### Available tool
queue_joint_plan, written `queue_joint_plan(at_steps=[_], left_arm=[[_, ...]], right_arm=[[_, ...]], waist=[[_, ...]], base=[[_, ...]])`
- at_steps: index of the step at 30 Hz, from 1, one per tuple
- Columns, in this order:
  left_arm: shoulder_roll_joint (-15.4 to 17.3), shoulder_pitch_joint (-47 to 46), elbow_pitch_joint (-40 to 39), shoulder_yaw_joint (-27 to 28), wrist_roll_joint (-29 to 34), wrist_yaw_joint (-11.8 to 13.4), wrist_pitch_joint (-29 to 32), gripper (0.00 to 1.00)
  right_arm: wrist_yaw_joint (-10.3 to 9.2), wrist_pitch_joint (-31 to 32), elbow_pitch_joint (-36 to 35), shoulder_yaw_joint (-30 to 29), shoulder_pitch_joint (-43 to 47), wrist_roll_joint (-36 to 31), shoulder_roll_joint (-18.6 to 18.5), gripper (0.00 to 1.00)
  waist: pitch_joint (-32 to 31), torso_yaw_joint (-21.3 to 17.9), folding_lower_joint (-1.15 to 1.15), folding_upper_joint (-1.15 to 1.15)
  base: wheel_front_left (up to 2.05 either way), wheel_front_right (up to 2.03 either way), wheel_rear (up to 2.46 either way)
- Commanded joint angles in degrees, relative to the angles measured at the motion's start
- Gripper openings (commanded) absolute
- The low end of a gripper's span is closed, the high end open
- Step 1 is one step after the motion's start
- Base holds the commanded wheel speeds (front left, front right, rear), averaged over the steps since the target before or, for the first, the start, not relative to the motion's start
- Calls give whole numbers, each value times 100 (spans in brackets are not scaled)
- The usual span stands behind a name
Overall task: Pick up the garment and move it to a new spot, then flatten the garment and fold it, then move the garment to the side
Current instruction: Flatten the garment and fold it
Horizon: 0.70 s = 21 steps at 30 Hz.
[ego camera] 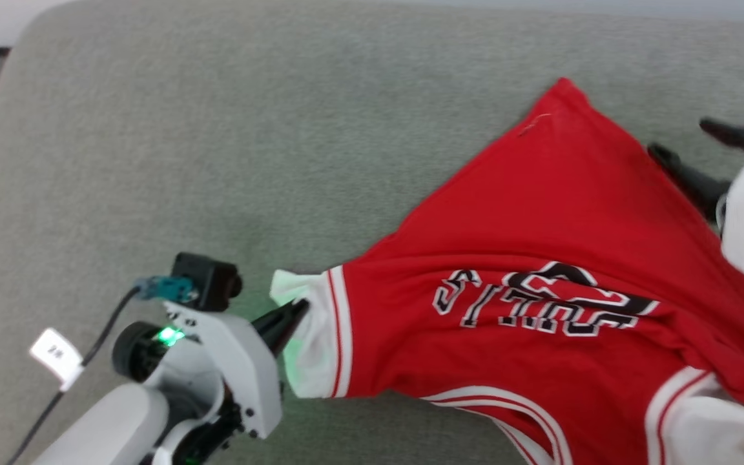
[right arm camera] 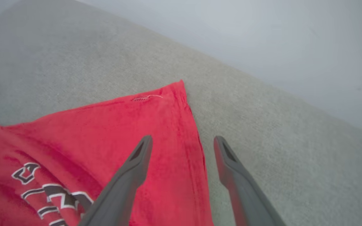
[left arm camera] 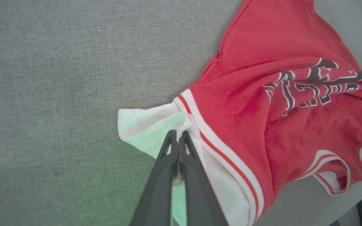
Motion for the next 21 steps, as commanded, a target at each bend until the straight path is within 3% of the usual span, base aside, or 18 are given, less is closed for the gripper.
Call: queue_joint_plan(at_steps=[1, 11, 18, 21], left_arm=[[-81, -116, 57, -48, 60, -65, -19, 0], [-649, -654, 621, -365, 136, -498, -117, 0], [-849, -779, 949, -460, 121, -663, -216, 0], [-865, -799, 1017, -477, 110, -701, -239, 0]], right_arm=[[-5, -109, 258, 208, -295, -22, -68, 100], [-4, -519, 2535, 1921, -2115, 268, -207, 100], [-5, -243, 3731, 2790, -2566, 593, -251, 100], [-5, -72, 3926, 3058, -2554, 703, -270, 100]], waist=[[235, 360, 0, 0], [587, 1101, 0, 0], [668, 1365, 0, 0], [660, 1407, 0, 0]], base=[[0, 0, 0], [0, 0, 0], [0, 0, 0], [0, 0, 0]])
